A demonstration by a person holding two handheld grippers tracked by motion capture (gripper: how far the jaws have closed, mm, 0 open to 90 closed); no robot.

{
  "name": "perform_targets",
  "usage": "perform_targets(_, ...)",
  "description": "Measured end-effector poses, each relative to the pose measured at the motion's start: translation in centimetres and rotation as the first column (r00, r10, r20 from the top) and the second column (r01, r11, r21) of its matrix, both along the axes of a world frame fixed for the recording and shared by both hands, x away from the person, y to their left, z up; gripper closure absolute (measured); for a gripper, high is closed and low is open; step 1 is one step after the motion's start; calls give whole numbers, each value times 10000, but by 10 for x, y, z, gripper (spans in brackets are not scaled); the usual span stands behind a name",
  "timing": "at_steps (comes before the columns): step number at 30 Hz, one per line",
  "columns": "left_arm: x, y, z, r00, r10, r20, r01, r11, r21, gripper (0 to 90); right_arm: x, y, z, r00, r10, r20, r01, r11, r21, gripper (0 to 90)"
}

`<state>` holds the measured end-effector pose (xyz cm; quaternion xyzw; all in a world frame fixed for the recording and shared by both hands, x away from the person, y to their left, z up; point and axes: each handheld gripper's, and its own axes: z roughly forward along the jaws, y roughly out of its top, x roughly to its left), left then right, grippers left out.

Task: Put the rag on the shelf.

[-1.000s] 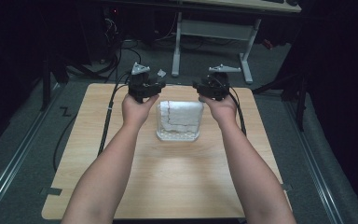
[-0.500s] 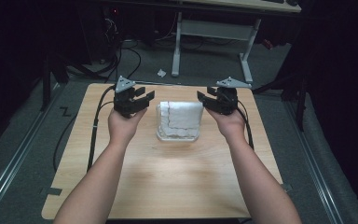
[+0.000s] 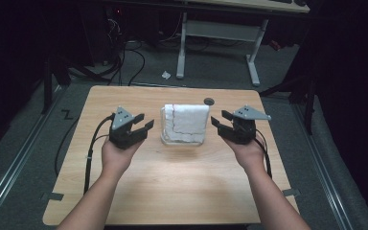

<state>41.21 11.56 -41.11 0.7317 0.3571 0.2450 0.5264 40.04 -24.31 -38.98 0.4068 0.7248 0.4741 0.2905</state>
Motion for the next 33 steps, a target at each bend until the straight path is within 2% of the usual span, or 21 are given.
perform_targets(2,-14,5,-15,9997,-139,-206,140,9999,58,539,-11,-2,-9,10000,29,7,-29,10000,-82,487)
perform_targets(3,-14,5,-15,9997,-139,-206,140,9999,58,539,-11,-2,-9,10000,29,7,-29,10000,-82,487)
perform_targets(4,-23,9,-26,9987,-230,-447,235,9997,108,538,-21,-2,-18,10000,56,-49,-57,9998,-211,484)
perform_targets(5,-23,9,-26,9987,-230,-447,235,9997,108,537,-21,-2,-18,10000,56,-49,-57,9998,-211,484)
perform_targets(6,-31,13,-38,9978,-202,-626,214,9996,173,537,-31,-3,-28,9999,64,-97,-68,9992,-392,480)
perform_targets(7,-31,13,-38,9978,-202,-626,214,9996,173,537,-36,-3,-33,10000,50,-76,-53,9991,-414,480)
perform_targets(8,-35,16,-44,9967,-229,-784,241,9996,139,537,-36,-3,-33,10000,50,-76,-53,9991,-414,480)
perform_targets(9,-40,18,-49,9954,-231,-931,245,9996,142,537,-44,-4,-45,9996,50,-267,-61,9991,-428,476)
perform_targets(10,-44,20,-56,9942,-239,-1047,261,9994,205,537,-44,-4,-45,9996,50,-267,-61,9991,-428,476)
perform_targets(12,-52,24,-68,9905,-247,-1355,303,9988,394,531,-56,-3,-66,9982,115,-593,-148,9983,-563,473)
perform_targets(13,-60,27,-81,9854,-291,-1677,401,9972,626,532,-60,-3,-73,9975,118,-690,-164,9976,-668,473)
perform_targets(16,-71,26,-101,9746,-459,-2194,708,9917,1072,537,-71,-3,-93,9939,144,-1093,-232,9965,-800,470)
perform_targets(17,-71,26,-101,9746,-459,-2194,708,9917,1072,532,-71,-3,-93,9939,144,-1093,-232,9965,-800,470)
perform_targets(20,-83,22,-112,9705,-584,-2339,847,9910,1039,533,-80,-4,-110,9892,81,-1463,-229,9947,-998,463)
perform_targets(21,-86,20,-113,9708,-588,-2326,896,9882,1239,532,-86,-6,-121,9854,-18,-1701,-159,9946,-1030,459)
perform_targets(22,-89,14,-114,9734,-642,-2200,1015,9814,1628,532,-90,-7,-127,9832,-75,-1826,-119,9944,-1049,475)
perform_targets(24,-87,10,-117,9729,-669,-2214,1100,9759,1883,533,-92,-7,-136,9732,18,-2300,-270,9939,-1066,484)
perform_targets(25,-87,10,-117,9729,-669,-2214,1100,9759,1883,533,-92,-7,-136,9732,18,-2300,-270,9939,-1066,484)
perform_targets(26,-86,9,-117,9706,-707,-2303,1142,9767,1815,534,-91,-4,-138,9738,83,-2273,-395,9903,-1333,482)
perform_targets(30,-82,10,-117,9700,-717,-2323,1120,9798,1655,534,-88,-2,-139,9724,101,-2332,-385,9923,-1176,480)
perform_targets(33,-81,13,-118,9689,-691,-2377,1079,9821,1544,529,-88,-1,-140,9739,139,-2267,-465,9892,-1390,478)
